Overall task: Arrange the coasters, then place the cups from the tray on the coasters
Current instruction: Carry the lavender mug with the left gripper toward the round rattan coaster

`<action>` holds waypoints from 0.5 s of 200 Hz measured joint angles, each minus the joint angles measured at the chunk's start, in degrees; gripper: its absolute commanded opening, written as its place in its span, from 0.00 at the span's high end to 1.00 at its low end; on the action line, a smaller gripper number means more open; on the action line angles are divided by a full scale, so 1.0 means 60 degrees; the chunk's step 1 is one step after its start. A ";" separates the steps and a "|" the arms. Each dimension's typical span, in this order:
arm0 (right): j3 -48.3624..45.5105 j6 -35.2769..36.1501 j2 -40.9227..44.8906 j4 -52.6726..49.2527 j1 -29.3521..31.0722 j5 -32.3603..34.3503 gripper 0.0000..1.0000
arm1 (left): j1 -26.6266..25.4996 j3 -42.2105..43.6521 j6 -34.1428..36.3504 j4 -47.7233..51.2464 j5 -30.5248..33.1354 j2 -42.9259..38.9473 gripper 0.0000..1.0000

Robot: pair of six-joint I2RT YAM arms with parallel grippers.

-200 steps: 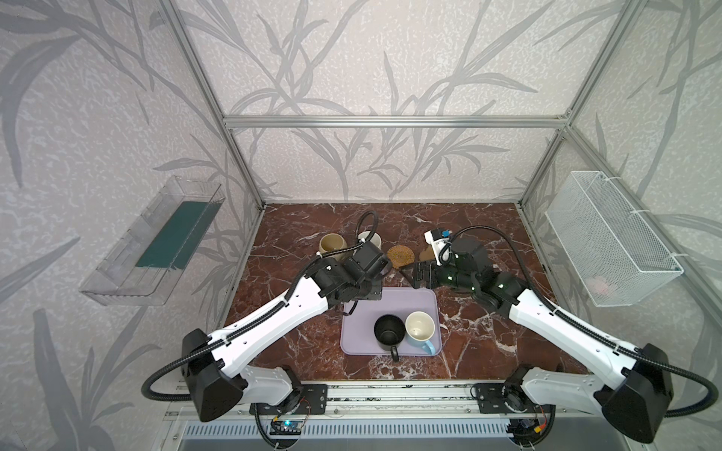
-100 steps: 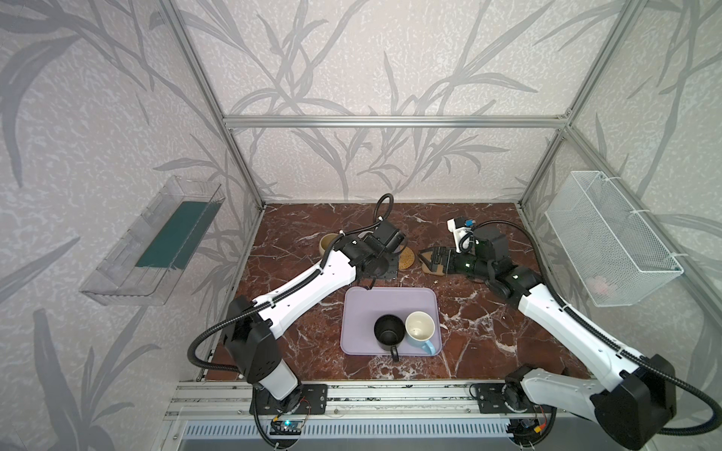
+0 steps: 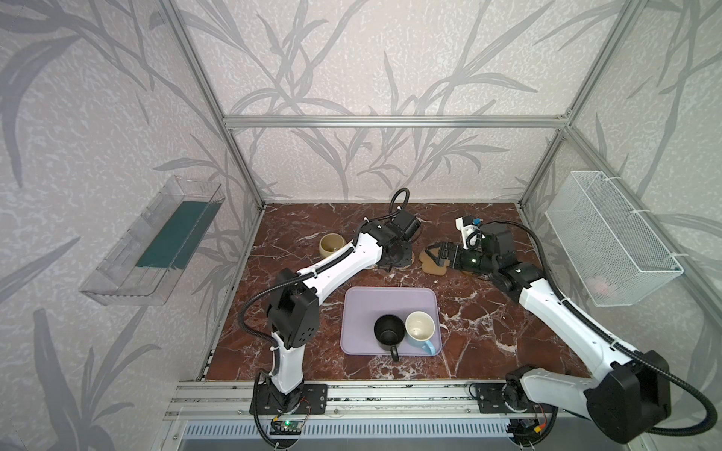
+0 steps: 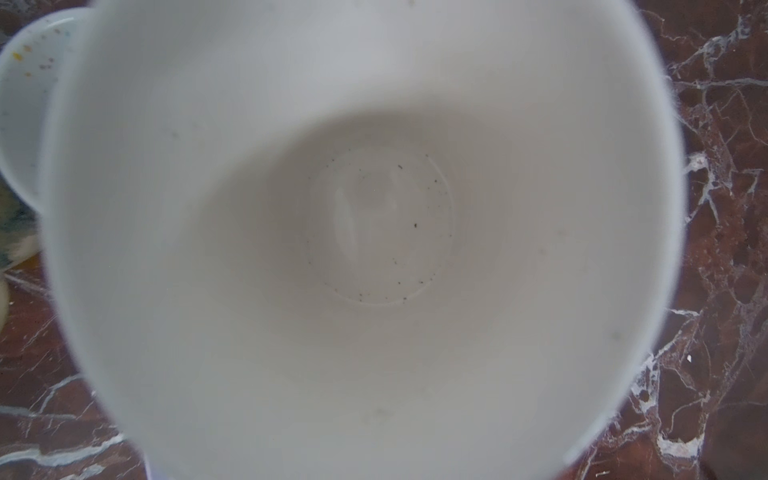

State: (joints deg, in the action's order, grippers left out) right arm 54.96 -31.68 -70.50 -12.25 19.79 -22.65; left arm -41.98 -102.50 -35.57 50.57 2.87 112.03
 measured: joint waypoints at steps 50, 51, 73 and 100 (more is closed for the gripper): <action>-0.0011 -0.0160 -0.0390 -0.0007 -0.0233 -0.0095 0.01 | 0.0040 -0.1206 -0.0084 0.0291 0.0022 0.1366 1.00; -0.0011 -0.0164 -0.0390 -0.0007 -0.0233 -0.0095 0.01 | 0.0044 -0.1224 -0.0084 0.0299 0.0022 0.1381 1.00; -0.0015 -0.0219 -0.0393 -0.0007 -0.0273 -0.0138 0.01 | 0.0073 -0.1741 -0.0109 0.0474 0.0055 0.1916 1.00; -0.0102 -0.0226 -0.0404 0.0000 -0.0361 -0.0186 0.01 | 0.0080 -0.1938 -0.0175 0.0550 0.0087 0.2295 1.00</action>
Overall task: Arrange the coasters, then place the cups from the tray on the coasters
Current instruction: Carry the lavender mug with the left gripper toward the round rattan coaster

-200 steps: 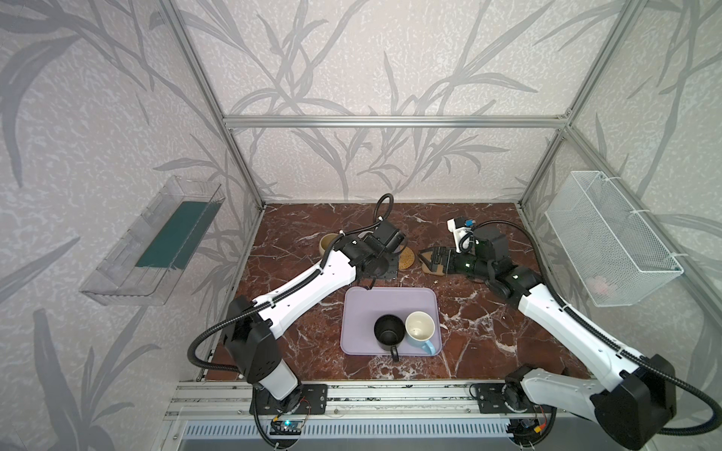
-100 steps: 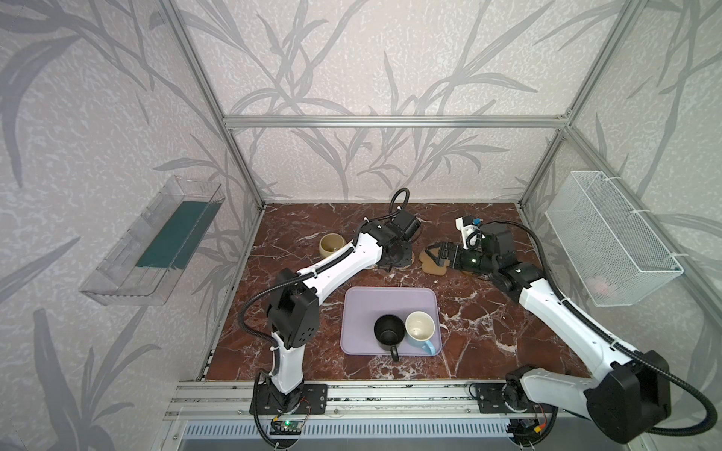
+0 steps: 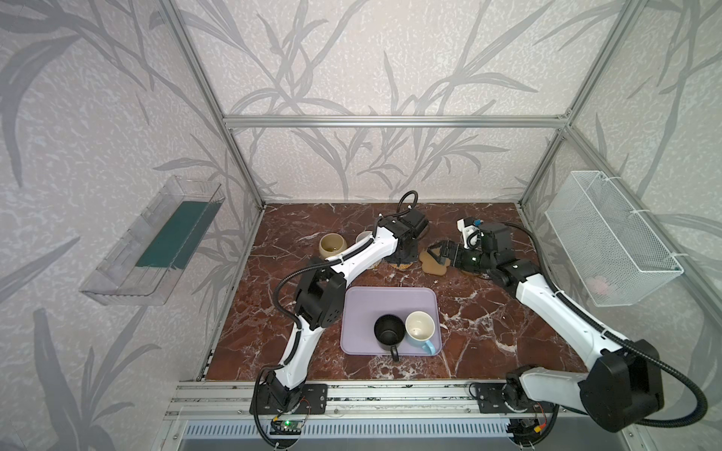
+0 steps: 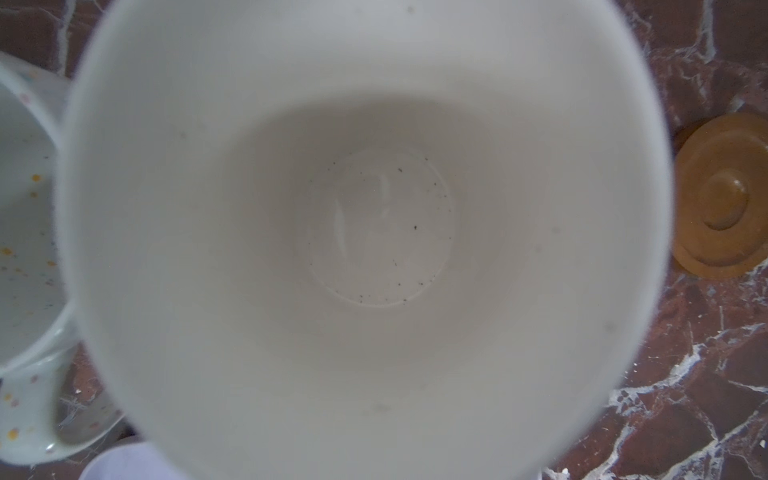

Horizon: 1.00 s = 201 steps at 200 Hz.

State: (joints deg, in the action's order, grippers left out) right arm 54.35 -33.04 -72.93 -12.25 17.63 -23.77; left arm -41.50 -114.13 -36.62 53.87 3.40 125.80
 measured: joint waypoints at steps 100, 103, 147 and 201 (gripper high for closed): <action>-0.0197 -0.0040 -0.0448 0.0106 -0.0317 -0.0557 0.01 | 0.0055 -0.0404 -0.0080 0.0117 0.0375 0.0594 1.00; -0.0197 -0.0036 -0.0452 0.0106 -0.0328 -0.0565 0.01 | 0.0055 -0.0404 -0.0080 0.0117 0.0382 0.0605 1.00; -0.0204 -0.0025 -0.0463 0.0109 -0.0433 -0.0670 0.01 | 0.0058 -0.0419 -0.0106 0.0102 0.0426 0.0816 1.00; -0.0382 -0.0025 -0.0521 0.0131 -0.0452 -0.0852 0.01 | 0.0058 -0.0423 -0.0124 0.0004 0.0495 0.0969 1.00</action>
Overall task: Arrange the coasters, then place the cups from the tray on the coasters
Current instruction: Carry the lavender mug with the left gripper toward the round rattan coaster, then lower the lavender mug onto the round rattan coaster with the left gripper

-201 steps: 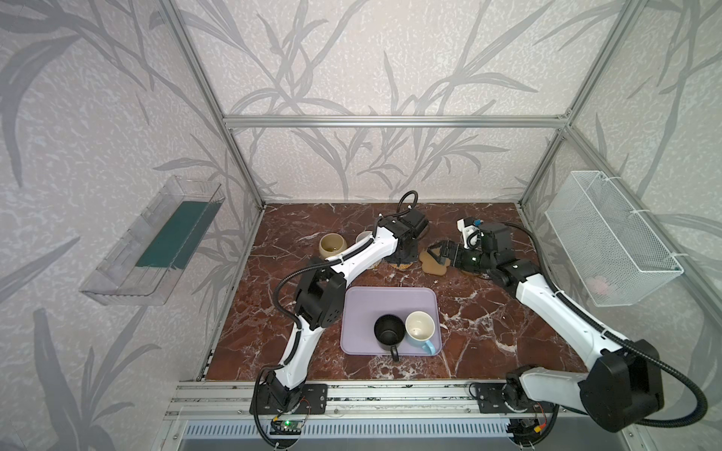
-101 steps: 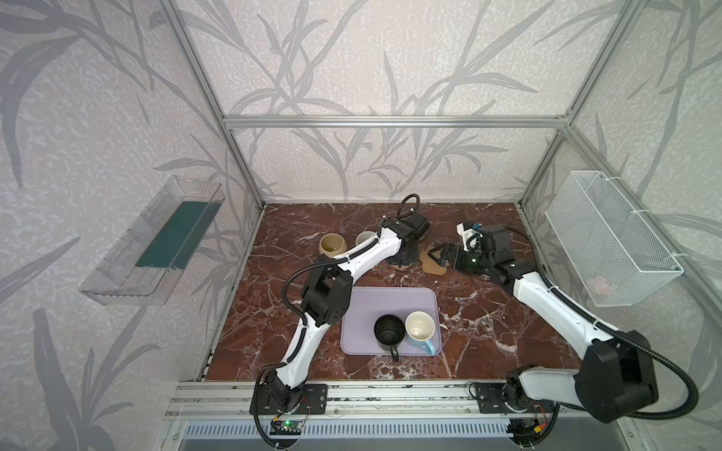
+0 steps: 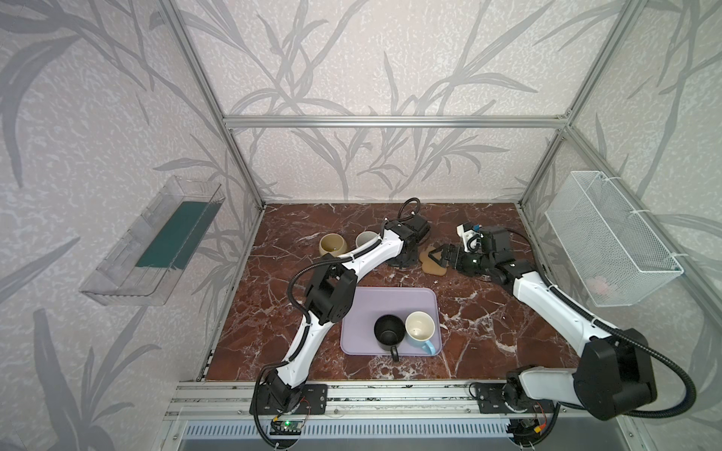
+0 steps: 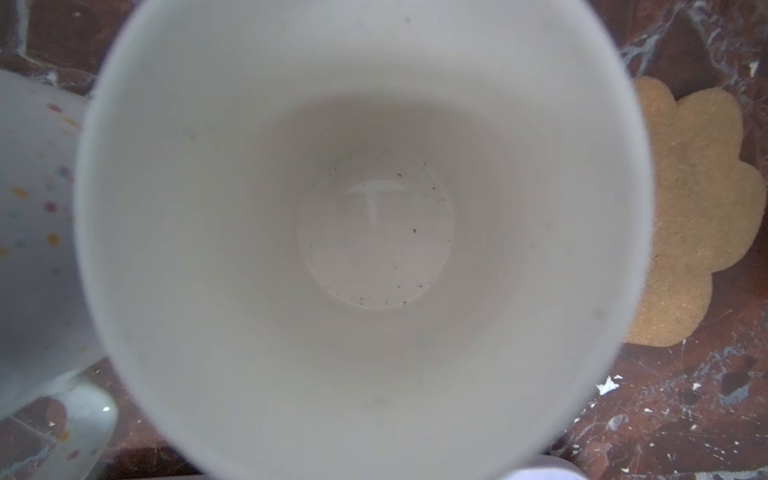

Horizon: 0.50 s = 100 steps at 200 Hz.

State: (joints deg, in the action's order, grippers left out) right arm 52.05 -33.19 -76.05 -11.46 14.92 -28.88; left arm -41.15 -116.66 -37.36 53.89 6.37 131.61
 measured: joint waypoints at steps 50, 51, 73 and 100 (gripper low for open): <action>-0.0153 0.0036 -0.0029 -0.0015 0.0000 -0.0025 0.01 | 0.0004 0.0004 -0.0029 -0.0149 -0.0015 0.0000 1.00; -0.0153 0.0040 -0.0029 -0.0015 0.0000 -0.0025 0.01 | 0.0004 0.0004 -0.0033 -0.0149 -0.0022 0.0000 1.00; -0.0153 0.0069 -0.0029 -0.0040 -0.0011 -0.0025 0.01 | 0.0004 0.0004 -0.0055 -0.0157 -0.0047 0.0004 1.00; -0.0153 0.0091 -0.0029 -0.0073 -0.0047 -0.0025 0.01 | 0.0004 0.0055 -0.0069 -0.0186 -0.0058 0.0015 1.00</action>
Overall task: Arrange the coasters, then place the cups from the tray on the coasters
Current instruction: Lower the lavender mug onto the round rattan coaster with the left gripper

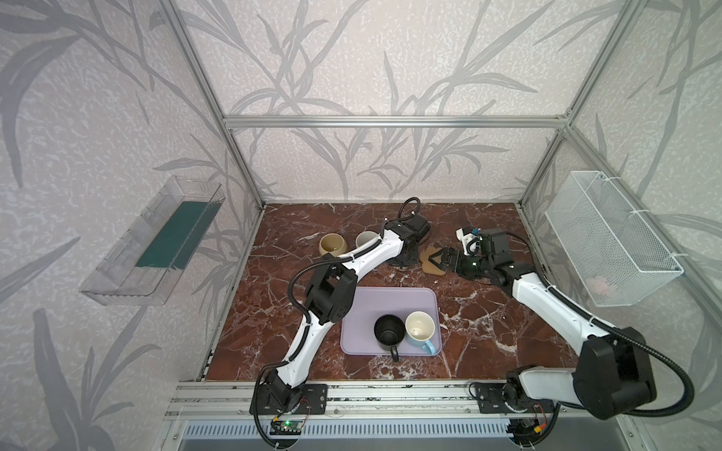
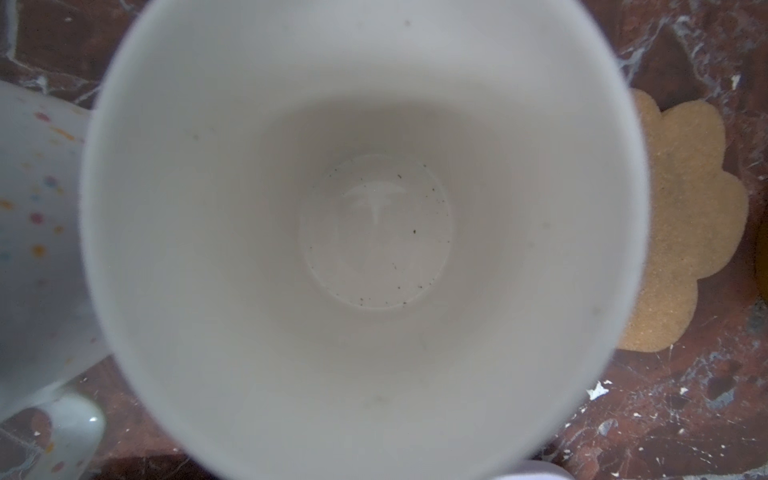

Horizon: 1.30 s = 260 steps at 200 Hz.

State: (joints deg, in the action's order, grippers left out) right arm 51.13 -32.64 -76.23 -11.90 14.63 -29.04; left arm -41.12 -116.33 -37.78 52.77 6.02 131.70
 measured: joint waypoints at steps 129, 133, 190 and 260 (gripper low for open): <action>0.0000 0.0011 0.0000 -0.0025 -0.0015 -0.0040 0.01 | -0.0011 0.0335 -0.0244 -0.0222 -0.0175 0.0000 0.61; 0.0000 0.0015 0.0000 -0.0025 -0.0015 -0.0040 0.01 | -0.0011 0.0357 -0.0244 -0.0237 -0.0182 -0.0004 0.61; -0.0044 0.0106 0.0015 -0.0044 -0.0015 -0.0138 0.01 | -0.0011 0.0506 -0.0244 -0.0331 -0.0200 -0.0033 0.51; -0.0415 0.0546 0.0984 -0.0368 -0.0015 -0.0255 0.01 | -0.0011 0.0816 -0.0237 -0.0430 -0.0255 -0.0984 0.37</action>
State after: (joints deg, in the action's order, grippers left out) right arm 48.64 -29.36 -70.32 -14.11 14.55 -30.57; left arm -41.19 -111.44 -39.20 50.19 4.49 125.80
